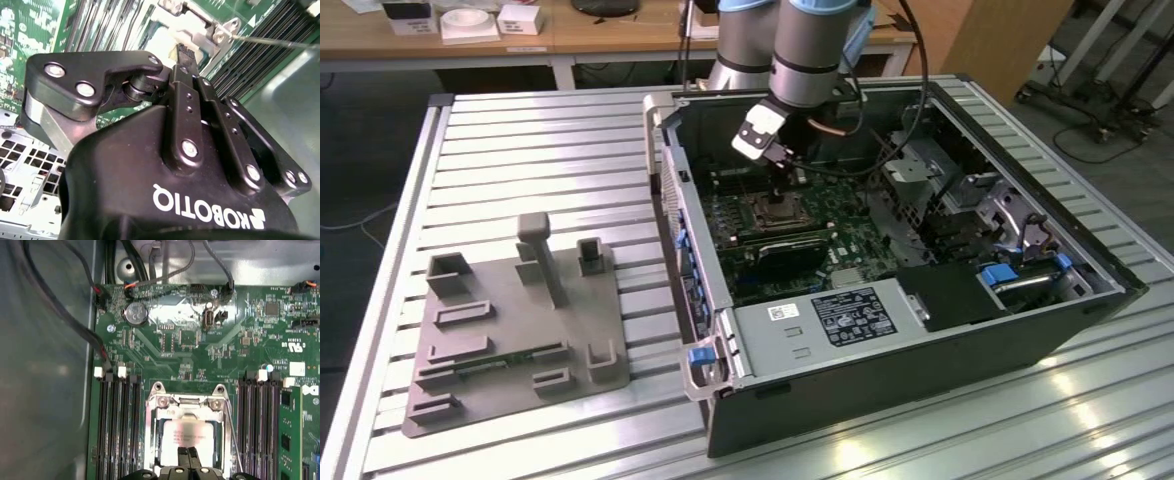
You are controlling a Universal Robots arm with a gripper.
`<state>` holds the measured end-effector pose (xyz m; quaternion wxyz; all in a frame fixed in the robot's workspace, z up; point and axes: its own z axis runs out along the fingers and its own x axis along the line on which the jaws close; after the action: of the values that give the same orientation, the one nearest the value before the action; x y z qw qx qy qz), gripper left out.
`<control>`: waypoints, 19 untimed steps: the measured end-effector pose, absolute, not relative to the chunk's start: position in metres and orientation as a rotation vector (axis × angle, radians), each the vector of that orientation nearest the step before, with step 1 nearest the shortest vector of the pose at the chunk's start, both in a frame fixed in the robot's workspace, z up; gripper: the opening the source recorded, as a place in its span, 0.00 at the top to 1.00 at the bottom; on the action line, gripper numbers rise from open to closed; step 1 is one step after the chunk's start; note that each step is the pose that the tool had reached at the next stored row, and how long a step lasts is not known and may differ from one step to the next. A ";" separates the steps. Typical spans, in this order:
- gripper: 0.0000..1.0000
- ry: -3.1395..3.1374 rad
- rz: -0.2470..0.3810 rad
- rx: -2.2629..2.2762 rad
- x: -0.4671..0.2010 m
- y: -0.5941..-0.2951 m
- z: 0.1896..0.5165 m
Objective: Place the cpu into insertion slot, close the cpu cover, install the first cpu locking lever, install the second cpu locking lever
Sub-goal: 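Close the cpu cover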
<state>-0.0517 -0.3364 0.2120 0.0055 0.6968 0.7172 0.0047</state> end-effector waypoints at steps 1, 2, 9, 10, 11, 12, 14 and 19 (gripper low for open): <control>0.89 2.245 0.016 2.180 -0.054 -0.336 0.212; 0.89 2.244 0.018 2.179 -0.056 -0.336 0.212; 0.89 2.242 0.024 2.175 -0.071 -0.336 0.209; 0.89 2.242 0.024 2.175 -0.072 -0.336 0.208; 0.89 2.242 0.024 2.175 -0.073 -0.336 0.206; 0.89 2.242 0.024 2.175 -0.073 -0.336 0.205; 0.89 2.242 0.024 2.175 -0.073 -0.336 0.204; 0.89 2.242 0.024 2.175 -0.074 -0.336 0.203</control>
<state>-0.0736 -0.3363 0.2030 0.0090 0.6962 0.7178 0.0076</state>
